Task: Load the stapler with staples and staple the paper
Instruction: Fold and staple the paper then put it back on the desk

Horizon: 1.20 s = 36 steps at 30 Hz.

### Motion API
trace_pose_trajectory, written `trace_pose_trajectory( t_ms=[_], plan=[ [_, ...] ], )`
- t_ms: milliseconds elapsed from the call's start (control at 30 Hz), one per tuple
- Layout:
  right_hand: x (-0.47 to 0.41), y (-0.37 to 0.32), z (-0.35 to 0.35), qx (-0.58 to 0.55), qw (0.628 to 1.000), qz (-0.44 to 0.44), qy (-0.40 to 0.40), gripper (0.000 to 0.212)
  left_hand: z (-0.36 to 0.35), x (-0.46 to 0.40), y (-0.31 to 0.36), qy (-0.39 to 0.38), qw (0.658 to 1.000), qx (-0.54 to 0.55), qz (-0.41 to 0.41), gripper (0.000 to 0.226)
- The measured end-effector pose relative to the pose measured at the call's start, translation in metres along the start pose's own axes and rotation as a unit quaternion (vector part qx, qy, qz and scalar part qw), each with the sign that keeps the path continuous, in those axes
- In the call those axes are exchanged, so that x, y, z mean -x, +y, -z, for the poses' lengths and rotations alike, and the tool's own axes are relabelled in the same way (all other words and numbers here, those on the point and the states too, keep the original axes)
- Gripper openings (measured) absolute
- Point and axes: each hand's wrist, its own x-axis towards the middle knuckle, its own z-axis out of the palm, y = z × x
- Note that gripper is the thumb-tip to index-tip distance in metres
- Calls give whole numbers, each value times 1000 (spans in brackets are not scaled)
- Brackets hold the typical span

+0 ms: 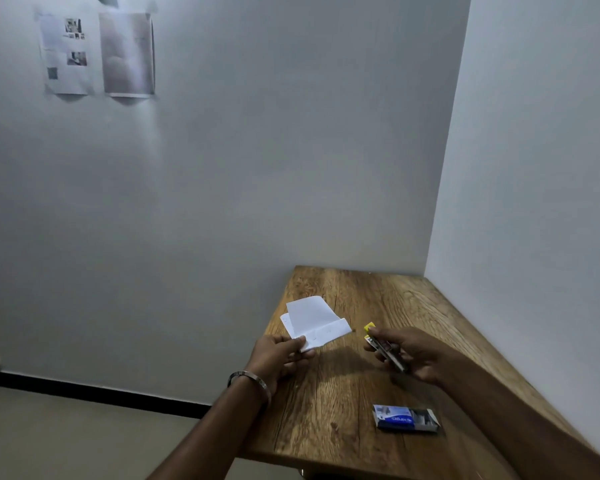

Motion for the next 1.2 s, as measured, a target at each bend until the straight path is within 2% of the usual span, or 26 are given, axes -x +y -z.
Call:
trace_pose_trajectory(
  t_ms=[67,167,233,400,600,767,1033,1100,1200],
  plan=[
    [5,0,17,41,999,0,18,49,0,0,0,-1,1000,-3,3,20],
    [15,3,37,119,991,23,57,14,-1,1,1,-3,1000,-18,9,20],
    [20,8,46,180,978,62,83,5,-2,1,1,-6,1000,-21,13,20],
    [34,19,52,322,928,144,124,22,-3,3,3,-13,999,-31,21,21],
    [47,34,46,393,887,178,162,22,-4,6,5,-24,999,-42,22,21],
    [49,41,40,410,872,193,186,22,-5,7,5,-20,998,-54,20,19],
    [46,43,38,428,867,170,190,42,-7,6,5,-16,997,-71,22,22],
    [43,40,29,405,863,198,226,53,-6,5,4,-16,996,-80,20,22],
    [34,30,5,388,850,256,249,48,-7,3,1,-16,995,-96,12,21]
  ],
)
